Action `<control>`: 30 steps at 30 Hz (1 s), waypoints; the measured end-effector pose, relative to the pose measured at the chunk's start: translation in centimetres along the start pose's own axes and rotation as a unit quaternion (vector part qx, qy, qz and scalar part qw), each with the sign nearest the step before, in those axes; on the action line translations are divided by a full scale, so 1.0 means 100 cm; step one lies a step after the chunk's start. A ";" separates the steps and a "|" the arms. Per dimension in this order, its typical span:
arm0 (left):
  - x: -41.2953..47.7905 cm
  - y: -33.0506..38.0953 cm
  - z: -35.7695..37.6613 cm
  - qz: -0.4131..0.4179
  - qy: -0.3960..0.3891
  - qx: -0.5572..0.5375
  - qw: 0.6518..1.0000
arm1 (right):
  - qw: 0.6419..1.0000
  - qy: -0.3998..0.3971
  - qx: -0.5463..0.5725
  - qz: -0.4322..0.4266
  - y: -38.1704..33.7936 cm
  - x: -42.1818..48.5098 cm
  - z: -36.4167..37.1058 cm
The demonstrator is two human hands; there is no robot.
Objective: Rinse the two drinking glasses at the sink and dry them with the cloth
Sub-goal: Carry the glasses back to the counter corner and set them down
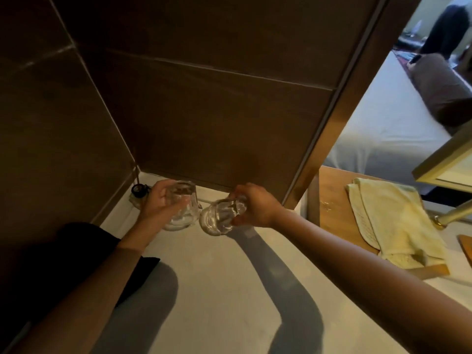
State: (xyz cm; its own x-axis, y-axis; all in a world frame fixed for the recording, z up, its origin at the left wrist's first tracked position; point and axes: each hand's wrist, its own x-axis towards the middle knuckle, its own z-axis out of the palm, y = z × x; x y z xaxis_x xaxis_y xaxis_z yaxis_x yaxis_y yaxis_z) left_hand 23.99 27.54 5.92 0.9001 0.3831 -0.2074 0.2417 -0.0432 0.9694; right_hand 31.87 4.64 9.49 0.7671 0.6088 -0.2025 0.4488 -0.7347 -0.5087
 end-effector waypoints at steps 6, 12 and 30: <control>-0.001 -0.034 0.022 0.091 0.066 0.088 0.990 | 0.981 -0.100 -0.164 -0.035 -0.025 0.039 0.004; -0.001 -0.037 0.037 0.137 0.112 0.091 0.980 | 0.964 -0.092 -0.240 -0.071 -0.038 0.052 0.019; -0.003 -0.060 0.031 0.103 0.128 0.129 0.978 | 0.993 -0.018 -0.107 -0.038 -0.024 0.034 0.045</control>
State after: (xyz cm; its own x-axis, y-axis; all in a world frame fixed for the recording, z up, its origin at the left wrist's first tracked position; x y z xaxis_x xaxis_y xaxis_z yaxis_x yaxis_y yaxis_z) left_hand 23.41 24.80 -0.29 0.8268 0.5590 0.0617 0.1772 -0.3630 0.9148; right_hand 31.35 9.87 6.24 0.7122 0.6725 -0.2012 0.5948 -0.7304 -0.3357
